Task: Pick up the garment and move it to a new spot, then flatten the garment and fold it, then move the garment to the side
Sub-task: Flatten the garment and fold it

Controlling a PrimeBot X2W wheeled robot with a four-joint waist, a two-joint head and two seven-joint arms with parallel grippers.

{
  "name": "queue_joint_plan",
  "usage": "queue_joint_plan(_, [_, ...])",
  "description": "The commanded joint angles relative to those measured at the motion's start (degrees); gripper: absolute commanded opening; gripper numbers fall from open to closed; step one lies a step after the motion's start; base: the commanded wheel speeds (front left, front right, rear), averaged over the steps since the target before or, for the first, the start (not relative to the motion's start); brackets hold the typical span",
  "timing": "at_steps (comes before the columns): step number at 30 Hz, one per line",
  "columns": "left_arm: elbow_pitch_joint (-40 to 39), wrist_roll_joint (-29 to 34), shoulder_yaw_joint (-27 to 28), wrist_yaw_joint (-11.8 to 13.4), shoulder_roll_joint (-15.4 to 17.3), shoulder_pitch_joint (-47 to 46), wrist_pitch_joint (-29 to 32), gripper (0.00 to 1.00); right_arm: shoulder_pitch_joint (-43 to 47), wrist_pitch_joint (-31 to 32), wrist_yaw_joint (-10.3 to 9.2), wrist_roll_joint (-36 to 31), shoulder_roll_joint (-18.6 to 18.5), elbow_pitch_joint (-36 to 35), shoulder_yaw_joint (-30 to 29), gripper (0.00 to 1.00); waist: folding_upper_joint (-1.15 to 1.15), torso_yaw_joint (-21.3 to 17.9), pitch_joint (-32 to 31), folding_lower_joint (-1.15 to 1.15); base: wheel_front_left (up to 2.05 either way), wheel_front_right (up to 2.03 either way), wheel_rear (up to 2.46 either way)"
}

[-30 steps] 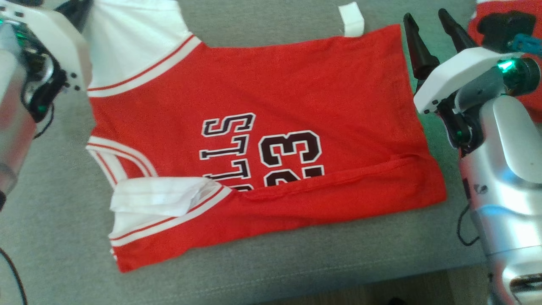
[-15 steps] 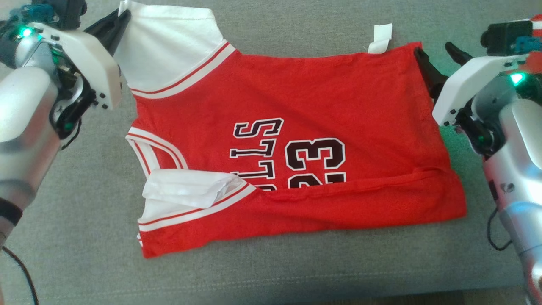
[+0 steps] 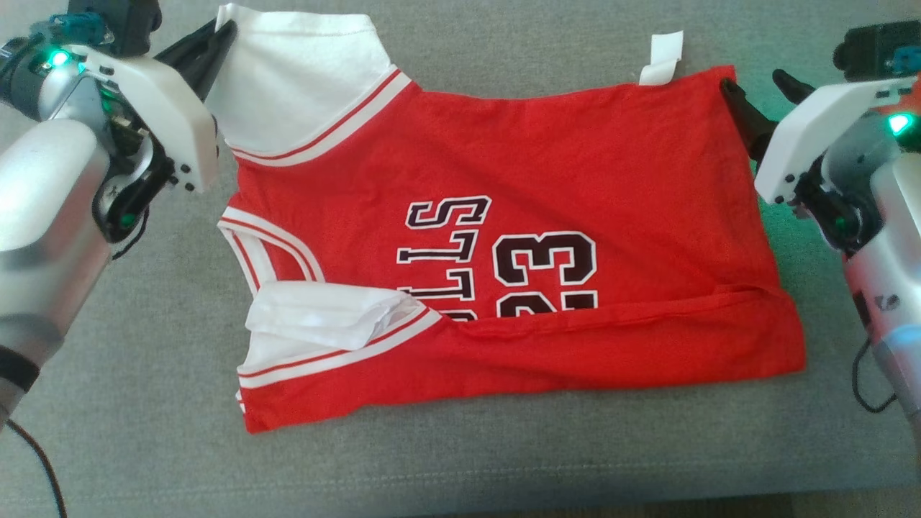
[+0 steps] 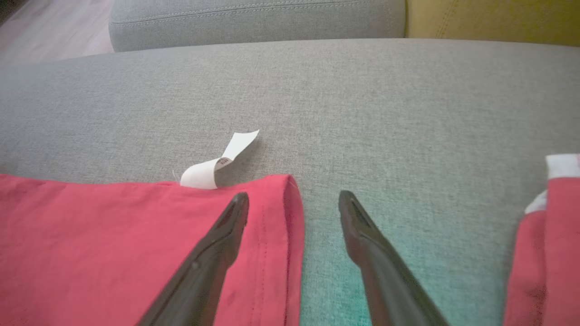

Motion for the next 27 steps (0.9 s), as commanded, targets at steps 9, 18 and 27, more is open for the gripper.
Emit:
queue_joint_plan(9, [-1.8,-0.7,2.1,0.8,2.2,-3.3,0.2,0.00,-4.7,1.0,-0.05,1.6,0.1,1.4,3.1,1.00,0.00,1.2,2.1,0.00,0.00,0.00,0.00])
queue_joint_plan(18, [-1.2,-0.9,1.9,0.6,1.7,-4.1,0.0,0.00,-6.4,0.5,-0.05,1.7,0.2,4.9,4.5,1.00,0.00,2.1,3.1,0.00,0.00,0.00,0.00])
queue_joint_plan(27, [0.3,-0.9,1.6,0.3,1.0,-4.8,-0.6,0.00,-8.7,-0.3,-0.05,1.9,0.6,7.6,6.3,0.00,0.00,2.4,4.1,0.00,0.00,0.00,0.00])
